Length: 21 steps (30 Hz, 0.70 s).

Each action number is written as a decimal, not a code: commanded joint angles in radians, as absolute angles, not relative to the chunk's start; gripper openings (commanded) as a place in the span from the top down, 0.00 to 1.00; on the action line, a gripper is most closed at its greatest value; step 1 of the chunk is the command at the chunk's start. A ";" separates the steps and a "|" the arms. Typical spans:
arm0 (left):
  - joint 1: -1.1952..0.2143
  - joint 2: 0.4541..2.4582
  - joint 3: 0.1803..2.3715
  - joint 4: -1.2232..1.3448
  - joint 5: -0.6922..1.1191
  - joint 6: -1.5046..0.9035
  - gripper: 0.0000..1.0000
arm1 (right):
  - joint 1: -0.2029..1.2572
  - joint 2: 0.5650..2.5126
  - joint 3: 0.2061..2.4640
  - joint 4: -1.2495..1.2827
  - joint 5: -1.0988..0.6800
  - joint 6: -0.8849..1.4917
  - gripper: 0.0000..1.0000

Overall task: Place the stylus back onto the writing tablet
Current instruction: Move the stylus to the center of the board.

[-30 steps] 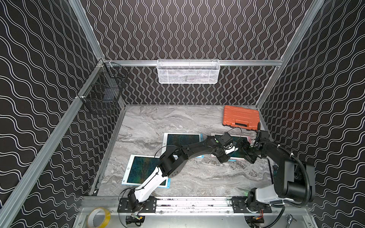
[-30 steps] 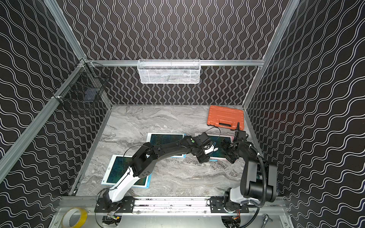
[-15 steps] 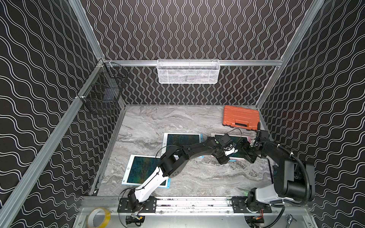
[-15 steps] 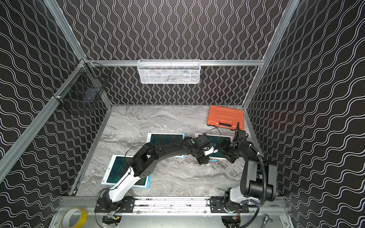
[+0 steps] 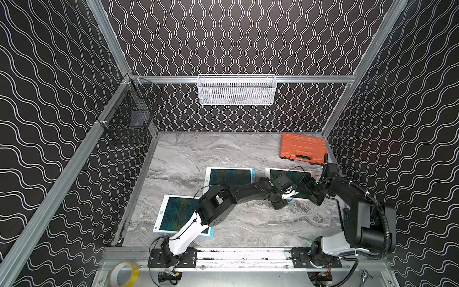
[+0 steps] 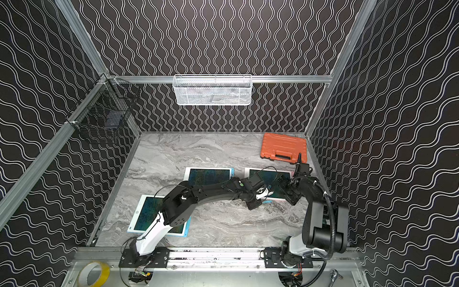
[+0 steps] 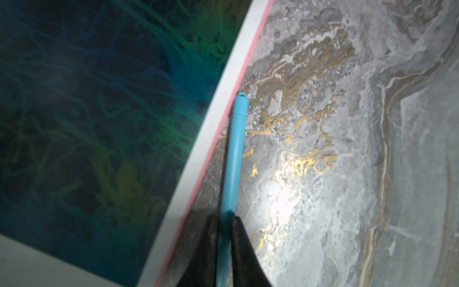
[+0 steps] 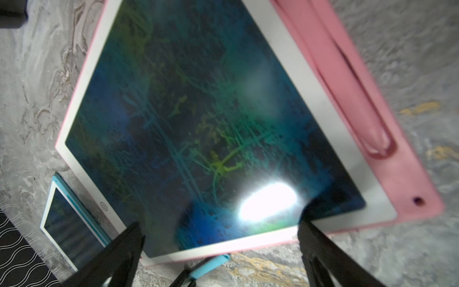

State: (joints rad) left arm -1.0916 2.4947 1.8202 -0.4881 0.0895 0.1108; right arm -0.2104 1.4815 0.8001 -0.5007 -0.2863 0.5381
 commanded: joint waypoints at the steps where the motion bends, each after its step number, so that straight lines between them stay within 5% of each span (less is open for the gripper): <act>1: -1.098 2.506 1.799 -0.613 0.058 0.124 0.89 | -0.210 1.480 0.807 -0.525 -0.281 0.539 0.01; 21: -1.107 2.436 1.674 -0.624 0.165 0.000 0.84 | -0.209 1.477 0.816 -0.529 -0.273 0.525 0.02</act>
State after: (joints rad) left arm -1.1034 2.4088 1.6882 -0.4992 0.1452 0.0212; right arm -0.2104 1.4815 0.8093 -0.5152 -0.2855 0.5312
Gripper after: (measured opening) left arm 0.155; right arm 0.984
